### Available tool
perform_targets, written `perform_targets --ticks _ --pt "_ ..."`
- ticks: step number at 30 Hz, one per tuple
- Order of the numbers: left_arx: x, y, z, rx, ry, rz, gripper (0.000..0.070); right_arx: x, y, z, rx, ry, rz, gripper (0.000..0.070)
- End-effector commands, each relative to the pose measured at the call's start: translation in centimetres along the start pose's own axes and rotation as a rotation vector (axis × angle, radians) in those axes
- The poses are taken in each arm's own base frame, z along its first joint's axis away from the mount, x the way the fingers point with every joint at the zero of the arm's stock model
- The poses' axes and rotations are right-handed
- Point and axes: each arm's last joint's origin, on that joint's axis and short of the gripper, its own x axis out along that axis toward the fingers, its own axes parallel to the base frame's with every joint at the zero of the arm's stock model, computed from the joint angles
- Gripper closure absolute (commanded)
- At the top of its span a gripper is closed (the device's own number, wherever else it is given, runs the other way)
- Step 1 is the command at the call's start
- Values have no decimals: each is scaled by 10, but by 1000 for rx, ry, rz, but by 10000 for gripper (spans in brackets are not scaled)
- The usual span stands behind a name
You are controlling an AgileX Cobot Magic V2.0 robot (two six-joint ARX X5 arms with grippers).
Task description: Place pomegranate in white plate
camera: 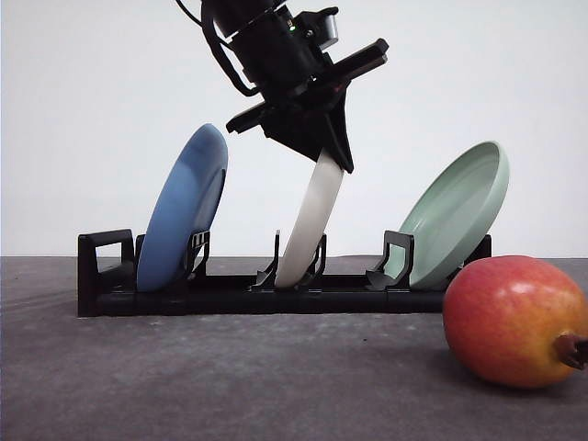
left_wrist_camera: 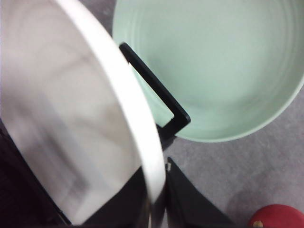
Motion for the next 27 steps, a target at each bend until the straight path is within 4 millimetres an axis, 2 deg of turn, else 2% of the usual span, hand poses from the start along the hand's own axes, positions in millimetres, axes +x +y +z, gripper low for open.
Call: perform_targets --ticks 1,8,13,17,23,27 --pt "2 -7 7 13 -22 -19 700 -2 2 5 -4 -16 3 51" --pt "-20 -14 15 25 -80 -29 700 -2 2 5 -4 -16 3 51" --pt "-57 -26 23 31 -159 -40 700 -2 2 5 -5 -16 3 51" --pt "-98 -40 23 26 -213 -75 700 -2 2 5 -4 -16 3 51" --pt "-160 -68 3 101 -174 -134 700 -2 2 5 -4 -16 3 51" --pt "-187 -87 -20 177 -94 -124 700 -2 2 5 -4 -16 3 51"
